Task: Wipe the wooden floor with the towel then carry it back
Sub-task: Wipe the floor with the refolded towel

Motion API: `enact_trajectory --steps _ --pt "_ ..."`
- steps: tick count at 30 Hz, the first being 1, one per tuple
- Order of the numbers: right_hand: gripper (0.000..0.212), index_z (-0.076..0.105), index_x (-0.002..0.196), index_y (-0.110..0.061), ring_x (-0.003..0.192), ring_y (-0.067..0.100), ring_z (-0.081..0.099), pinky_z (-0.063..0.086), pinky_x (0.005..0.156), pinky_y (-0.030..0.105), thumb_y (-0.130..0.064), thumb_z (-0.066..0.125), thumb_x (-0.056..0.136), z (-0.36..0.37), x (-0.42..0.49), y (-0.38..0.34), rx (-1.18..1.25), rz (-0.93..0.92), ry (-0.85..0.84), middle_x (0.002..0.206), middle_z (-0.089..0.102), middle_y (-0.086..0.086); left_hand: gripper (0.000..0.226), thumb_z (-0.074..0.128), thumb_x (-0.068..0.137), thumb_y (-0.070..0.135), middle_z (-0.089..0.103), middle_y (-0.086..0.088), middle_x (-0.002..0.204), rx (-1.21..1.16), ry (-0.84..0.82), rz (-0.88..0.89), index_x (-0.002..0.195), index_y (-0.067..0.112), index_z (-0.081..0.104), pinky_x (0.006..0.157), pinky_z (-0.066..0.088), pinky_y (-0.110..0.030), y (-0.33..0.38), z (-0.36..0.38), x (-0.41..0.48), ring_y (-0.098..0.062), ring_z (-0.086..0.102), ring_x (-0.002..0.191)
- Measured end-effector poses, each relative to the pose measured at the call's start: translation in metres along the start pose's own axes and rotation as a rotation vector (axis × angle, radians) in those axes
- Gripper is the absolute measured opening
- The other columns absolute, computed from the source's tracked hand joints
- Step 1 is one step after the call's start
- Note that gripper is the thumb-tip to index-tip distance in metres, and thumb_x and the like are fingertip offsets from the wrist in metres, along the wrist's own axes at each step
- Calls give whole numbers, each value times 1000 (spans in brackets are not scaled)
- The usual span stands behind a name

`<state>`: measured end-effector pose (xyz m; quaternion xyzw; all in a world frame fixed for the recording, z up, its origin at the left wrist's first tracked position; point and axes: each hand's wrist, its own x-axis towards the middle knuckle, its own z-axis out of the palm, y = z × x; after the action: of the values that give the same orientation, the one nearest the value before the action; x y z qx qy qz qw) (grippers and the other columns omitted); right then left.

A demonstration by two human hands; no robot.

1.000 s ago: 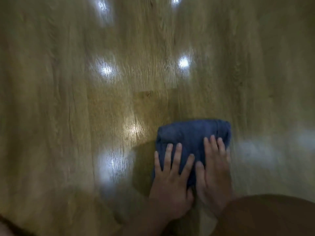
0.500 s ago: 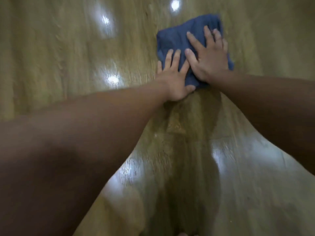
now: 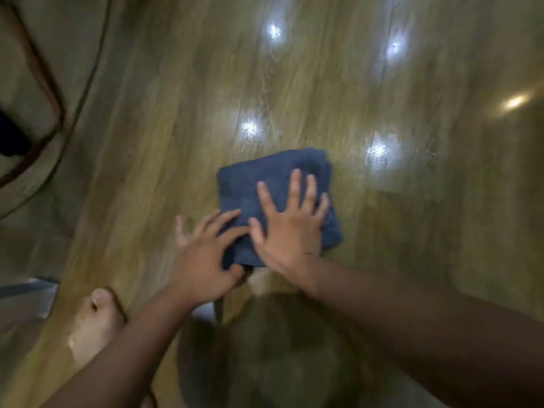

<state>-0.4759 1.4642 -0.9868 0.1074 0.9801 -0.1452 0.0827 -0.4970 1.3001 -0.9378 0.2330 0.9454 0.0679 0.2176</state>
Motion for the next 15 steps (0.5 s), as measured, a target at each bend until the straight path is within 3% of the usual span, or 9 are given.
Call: enact_trajectory --steps 1,2,3,5,7,8,12,15 --pt "70 23 155 -39 149 48 -3 -4 114 68 -61 41 91 8 5 -38 25 -65 -27 165 1 24 61 49 61 49 55 4 140 -161 86 -100 119 33 64 119 15 -47 -29 -6 -12 -26 46 132" --pt "71 20 156 -40 149 47 -10 -10 113 68 -62 40 91 16 10 -72 39 -116 -68 165 -6 23 56 48 63 44 57 1 134 -328 170 -182 115 30 65 118 19 -26 -54 -11 -21 -25 49 129" --pt "71 17 157 -40 148 46 -16 -14 112 68 -62 40 93 23 14 -100 46 -155 -111 164 -12 23 53 48 67 38 55 -1 134 -456 240 -253 117 27 62 113 22 -13 -75 -13 -25 -21 48 129" --pt "70 13 157 -40 146 45 -21 -16 110 68 -61 38 95 32 24 -130 33 -200 -155 164 -17 21 53 49 78 21 46 -5 145 -565 322 -375 129 16 58 117 25 -21 -96 -12 -19 -13 39 137" --pt "66 14 157 -39 149 41 -18 -11 114 64 -58 37 98 36 25 -128 36 -209 -139 165 -13 18 47 53 91 10 42 -9 153 -543 332 -495 137 8 56 120 24 -33 -98 -6 -7 -18 36 142" --pt "64 17 157 -39 151 38 -14 -6 117 61 -56 38 99 35 21 -118 58 -199 -103 166 -8 16 45 57 92 8 43 -11 153 -489 339 -512 137 9 57 119 24 -31 -91 -1 -2 -20 38 142" --pt "60 36 152 -35 152 36 12 12 119 55 -48 51 96 25 -22 -45 152 20 90 165 19 15 44 56 84 11 59 -20 135 -351 311 -267 126 6 67 108 32 -28 -14 10 15 -35 56 125" --pt "58 46 148 -33 148 40 26 25 115 57 -45 55 92 7 -64 57 118 245 194 160 31 18 39 60 75 4 66 -27 120 -355 220 84 112 -3 72 96 39 -31 86 18 31 -40 64 103"
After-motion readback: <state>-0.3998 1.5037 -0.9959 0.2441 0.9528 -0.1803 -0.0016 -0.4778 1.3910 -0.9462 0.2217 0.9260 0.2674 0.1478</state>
